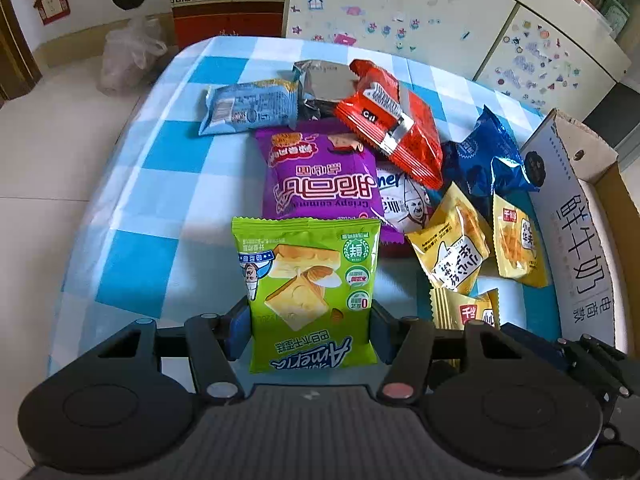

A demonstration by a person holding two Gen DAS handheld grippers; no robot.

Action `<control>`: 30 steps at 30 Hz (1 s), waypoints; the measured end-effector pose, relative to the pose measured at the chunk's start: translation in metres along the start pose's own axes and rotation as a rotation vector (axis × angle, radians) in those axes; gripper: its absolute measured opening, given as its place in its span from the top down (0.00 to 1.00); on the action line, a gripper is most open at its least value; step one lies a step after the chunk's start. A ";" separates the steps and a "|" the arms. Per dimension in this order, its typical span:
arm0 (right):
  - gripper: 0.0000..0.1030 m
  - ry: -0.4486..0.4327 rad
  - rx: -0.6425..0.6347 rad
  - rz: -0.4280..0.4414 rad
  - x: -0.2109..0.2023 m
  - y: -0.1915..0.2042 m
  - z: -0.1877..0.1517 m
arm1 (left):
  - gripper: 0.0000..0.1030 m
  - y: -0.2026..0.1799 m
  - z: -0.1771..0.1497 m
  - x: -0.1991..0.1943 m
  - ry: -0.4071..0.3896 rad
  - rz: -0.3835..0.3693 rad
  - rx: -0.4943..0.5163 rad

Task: Organize snacks
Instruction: 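Grasp the yellow waffle packet with the right tool while the left grasps the green cracker bag, then carry both packets to the box and release them inside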

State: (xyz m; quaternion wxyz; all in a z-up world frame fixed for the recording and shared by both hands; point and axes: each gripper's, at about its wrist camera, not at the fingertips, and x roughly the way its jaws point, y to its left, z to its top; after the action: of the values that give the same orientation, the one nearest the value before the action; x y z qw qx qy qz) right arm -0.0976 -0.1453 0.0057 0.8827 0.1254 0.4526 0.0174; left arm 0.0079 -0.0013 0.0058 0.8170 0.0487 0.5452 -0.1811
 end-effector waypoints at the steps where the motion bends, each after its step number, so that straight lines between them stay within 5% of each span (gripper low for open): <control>1: 0.37 -0.004 -0.002 0.001 -0.001 0.001 0.000 | 0.38 0.000 0.001 -0.002 -0.003 0.000 -0.003; 30: 0.37 -0.186 0.147 -0.066 -0.077 -0.039 0.047 | 0.38 -0.038 0.016 -0.057 -0.190 0.002 0.075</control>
State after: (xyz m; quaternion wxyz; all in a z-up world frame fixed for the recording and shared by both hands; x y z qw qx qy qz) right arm -0.1084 -0.2037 0.0839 0.9093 0.1760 0.3728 -0.0567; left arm -0.0109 -0.0277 0.0680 0.8628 0.0625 0.4581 -0.2045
